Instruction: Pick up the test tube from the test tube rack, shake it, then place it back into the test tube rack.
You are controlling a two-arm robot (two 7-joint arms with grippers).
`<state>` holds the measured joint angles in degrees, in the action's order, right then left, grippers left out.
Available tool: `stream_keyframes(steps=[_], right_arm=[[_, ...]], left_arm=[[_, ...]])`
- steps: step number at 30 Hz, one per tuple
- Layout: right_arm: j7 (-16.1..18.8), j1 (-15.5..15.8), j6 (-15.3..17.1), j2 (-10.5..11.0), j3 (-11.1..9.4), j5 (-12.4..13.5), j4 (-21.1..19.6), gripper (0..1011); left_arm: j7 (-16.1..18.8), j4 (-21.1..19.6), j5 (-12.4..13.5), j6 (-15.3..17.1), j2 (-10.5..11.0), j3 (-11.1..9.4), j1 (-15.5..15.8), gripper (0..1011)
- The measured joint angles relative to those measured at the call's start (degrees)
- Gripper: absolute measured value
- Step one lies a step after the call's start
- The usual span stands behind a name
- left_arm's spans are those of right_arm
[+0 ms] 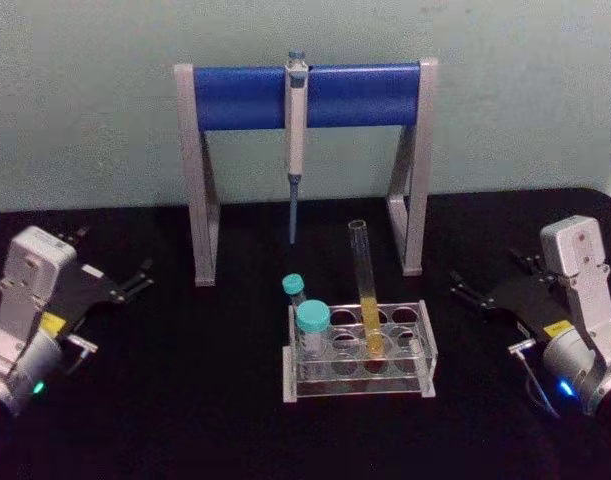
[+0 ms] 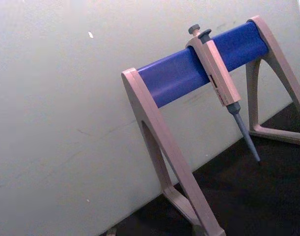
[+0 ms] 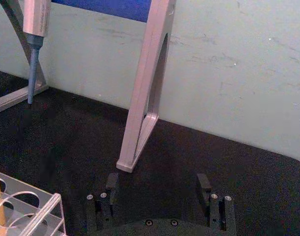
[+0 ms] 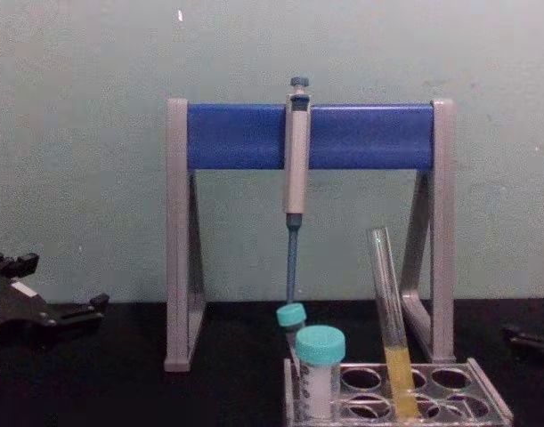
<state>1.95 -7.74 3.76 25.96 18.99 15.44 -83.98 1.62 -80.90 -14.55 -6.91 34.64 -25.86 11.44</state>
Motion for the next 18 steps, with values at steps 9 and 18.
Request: stream_keyframes(steps=[9, 18], right_arm=[[0.03, -0.03, -0.05, 0.08, 0.08, -0.02, -0.08, 1000], [0.04, -0.03, -0.09, 0.12, 0.13, -0.05, -0.12, 1000]], left_arm=[[0.0, 0.0, 0.0, 0.0, 0.0, 0.0, -0.01, 1001], [0.0, 0.0, 0.0, 0.0, 0.0, 0.0, 0.0, 1001]])
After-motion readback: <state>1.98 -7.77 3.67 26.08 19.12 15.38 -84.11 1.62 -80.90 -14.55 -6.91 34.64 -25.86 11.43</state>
